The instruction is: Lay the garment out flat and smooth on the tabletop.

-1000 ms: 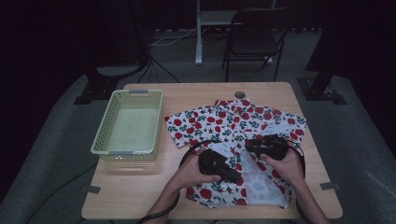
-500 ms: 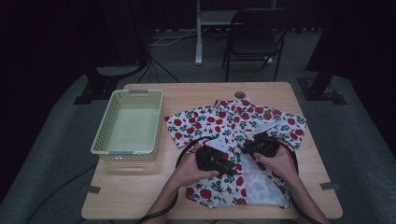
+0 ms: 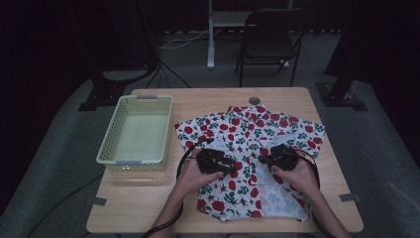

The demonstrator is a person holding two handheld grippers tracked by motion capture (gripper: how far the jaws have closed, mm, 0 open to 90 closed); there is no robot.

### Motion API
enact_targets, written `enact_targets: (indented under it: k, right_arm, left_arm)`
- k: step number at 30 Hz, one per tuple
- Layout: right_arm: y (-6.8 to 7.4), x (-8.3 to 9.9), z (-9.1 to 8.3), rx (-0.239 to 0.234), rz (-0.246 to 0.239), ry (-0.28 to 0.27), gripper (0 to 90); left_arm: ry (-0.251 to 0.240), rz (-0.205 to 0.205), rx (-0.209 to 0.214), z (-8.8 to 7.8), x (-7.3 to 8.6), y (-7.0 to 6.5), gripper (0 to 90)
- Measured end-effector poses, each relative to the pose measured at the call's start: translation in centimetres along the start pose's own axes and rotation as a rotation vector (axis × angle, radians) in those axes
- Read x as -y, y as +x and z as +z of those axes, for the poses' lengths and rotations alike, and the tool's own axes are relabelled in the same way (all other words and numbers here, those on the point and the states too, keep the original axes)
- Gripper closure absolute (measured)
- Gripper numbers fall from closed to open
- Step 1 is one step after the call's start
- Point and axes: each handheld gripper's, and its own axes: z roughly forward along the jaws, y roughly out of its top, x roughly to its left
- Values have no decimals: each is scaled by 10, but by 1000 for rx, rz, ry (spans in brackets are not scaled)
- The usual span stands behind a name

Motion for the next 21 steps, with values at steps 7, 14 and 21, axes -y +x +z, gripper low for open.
enact_targets:
  k: [7,14,21]
  right_arm:
    - [19,2,-19,-5,-51,-27,900]
    - [42,4,-38,-19,-123,-35,900]
    - [60,9,-60,-72,-184,-63,900]
  left_arm:
    - [15,-19,-58,1,6,7,608]
    - [31,-39,-74,4,11,12,604]
    - [50,-54,-94,6,15,17,597]
